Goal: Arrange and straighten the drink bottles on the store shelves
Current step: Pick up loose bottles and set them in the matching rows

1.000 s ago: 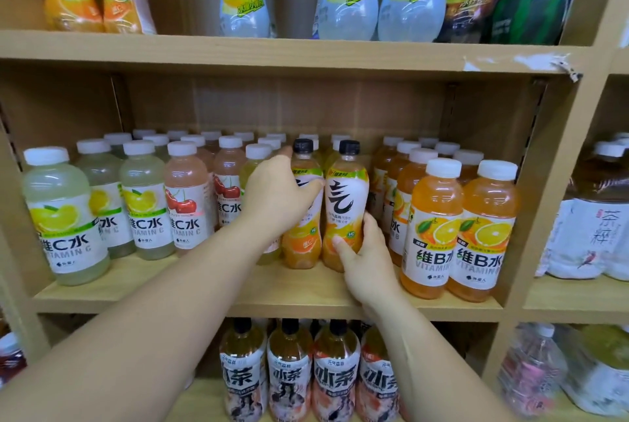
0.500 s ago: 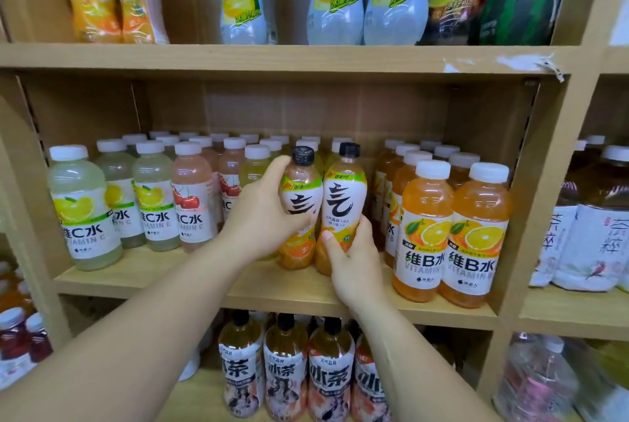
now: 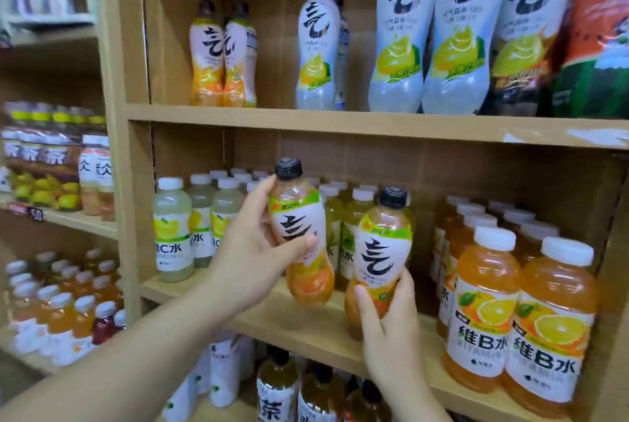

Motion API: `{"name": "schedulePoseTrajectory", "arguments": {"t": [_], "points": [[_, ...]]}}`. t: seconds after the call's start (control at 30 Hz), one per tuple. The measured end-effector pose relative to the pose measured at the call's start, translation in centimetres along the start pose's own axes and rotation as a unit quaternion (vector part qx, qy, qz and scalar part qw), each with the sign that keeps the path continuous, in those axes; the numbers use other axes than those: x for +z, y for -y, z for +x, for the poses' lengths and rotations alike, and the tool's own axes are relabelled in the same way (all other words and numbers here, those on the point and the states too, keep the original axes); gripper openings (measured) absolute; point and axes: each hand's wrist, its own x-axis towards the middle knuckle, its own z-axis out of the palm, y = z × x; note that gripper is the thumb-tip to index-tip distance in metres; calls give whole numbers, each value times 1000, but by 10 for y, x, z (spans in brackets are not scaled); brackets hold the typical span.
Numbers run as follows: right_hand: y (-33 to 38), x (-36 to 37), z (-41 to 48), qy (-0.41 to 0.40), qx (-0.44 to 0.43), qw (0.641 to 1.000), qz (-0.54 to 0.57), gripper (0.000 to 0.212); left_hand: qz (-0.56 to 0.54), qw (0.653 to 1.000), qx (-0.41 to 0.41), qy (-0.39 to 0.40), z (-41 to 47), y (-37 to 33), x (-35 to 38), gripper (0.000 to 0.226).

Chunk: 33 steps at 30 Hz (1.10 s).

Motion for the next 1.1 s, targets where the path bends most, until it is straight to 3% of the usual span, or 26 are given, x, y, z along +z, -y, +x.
{"name": "schedulePoseTrajectory", "arguments": {"t": [0.3,0.4,0.53,0.67,0.83,1.0,1.1], "points": [[103,3,16,55,-126,990,39,67,20,992,108,-62,35,-75,-84,67],[146,12,24,90,-160,982,53,48,25,986,140,-88,61,-97,-121,68],[201,30,49,75,-198,974,85,28,39,982,173,-72,110,-117,-173,67],[256,57,85,45,-225,967,107,29,33,979,179,-88,165,-127,-220,60],[305,97,134,49,-201,974,89,25,61,987,145,-40,231,-119,-251,62],[316,144,172,41,-162,986,20,49,94,989,109,30,271,-89,-257,67],[314,169,185,52,-126,991,14,43,92,991,92,30,286,-82,-255,60]]}}
